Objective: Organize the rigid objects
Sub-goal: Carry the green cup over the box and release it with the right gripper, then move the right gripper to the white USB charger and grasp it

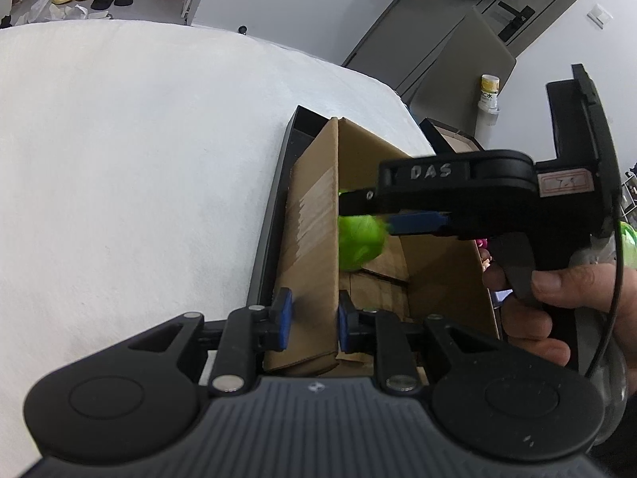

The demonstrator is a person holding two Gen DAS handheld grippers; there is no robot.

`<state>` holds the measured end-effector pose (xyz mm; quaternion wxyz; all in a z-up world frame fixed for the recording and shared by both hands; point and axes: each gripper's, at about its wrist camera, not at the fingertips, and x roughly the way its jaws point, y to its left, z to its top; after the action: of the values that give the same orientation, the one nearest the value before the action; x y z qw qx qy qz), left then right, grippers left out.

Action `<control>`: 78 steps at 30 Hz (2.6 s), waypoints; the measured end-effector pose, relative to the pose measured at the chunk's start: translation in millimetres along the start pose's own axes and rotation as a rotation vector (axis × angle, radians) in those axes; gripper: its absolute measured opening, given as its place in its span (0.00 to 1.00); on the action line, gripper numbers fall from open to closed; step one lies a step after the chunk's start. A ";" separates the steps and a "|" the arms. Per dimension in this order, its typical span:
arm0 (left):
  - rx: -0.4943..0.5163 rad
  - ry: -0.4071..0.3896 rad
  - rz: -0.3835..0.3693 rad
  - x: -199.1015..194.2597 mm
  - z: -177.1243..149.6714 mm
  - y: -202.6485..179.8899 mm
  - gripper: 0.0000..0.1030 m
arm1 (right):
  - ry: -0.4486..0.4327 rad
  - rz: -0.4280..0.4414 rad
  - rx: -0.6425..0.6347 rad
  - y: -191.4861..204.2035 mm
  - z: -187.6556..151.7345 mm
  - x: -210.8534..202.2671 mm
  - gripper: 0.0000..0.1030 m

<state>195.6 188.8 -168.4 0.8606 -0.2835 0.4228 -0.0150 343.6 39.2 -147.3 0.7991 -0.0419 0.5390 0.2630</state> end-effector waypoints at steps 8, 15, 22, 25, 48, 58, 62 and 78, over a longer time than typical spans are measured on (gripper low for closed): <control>-0.014 -0.002 -0.007 1.1 2.6 6.3 0.20 | -0.040 0.013 0.019 -6.1 0.5 -28.2 0.79; -0.014 -0.006 -0.001 -0.7 0.3 5.1 0.20 | -0.118 0.050 0.006 -14.6 2.4 -66.7 0.89; -0.009 -0.006 0.005 -1.3 0.3 3.9 0.20 | -0.179 0.032 0.012 -29.7 1.1 -93.0 0.93; -0.001 -0.006 0.012 -1.1 0.0 2.6 0.20 | -0.176 0.001 0.014 -35.7 0.3 -99.1 0.93; 0.101 -0.010 0.105 7.7 -6.1 -15.1 0.20 | -0.130 -0.157 0.123 -129.6 -40.7 -141.3 0.93; 0.146 -0.030 0.150 11.2 -10.1 -22.0 0.19 | -0.083 -0.159 0.175 -157.1 -57.8 -125.2 0.93; 0.142 -0.031 0.149 11.2 -11.1 -20.6 0.19 | -0.067 -0.168 0.183 -164.7 -61.9 -113.9 0.92; 0.137 -0.021 0.148 14.9 -9.9 -19.7 0.19 | 0.030 -0.174 0.197 -174.4 -62.6 -53.4 0.91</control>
<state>202.1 163.6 -174.0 0.8812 -0.1922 0.4313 0.0229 357.2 -152.4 -163.9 0.8109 -0.0138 0.5685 0.1379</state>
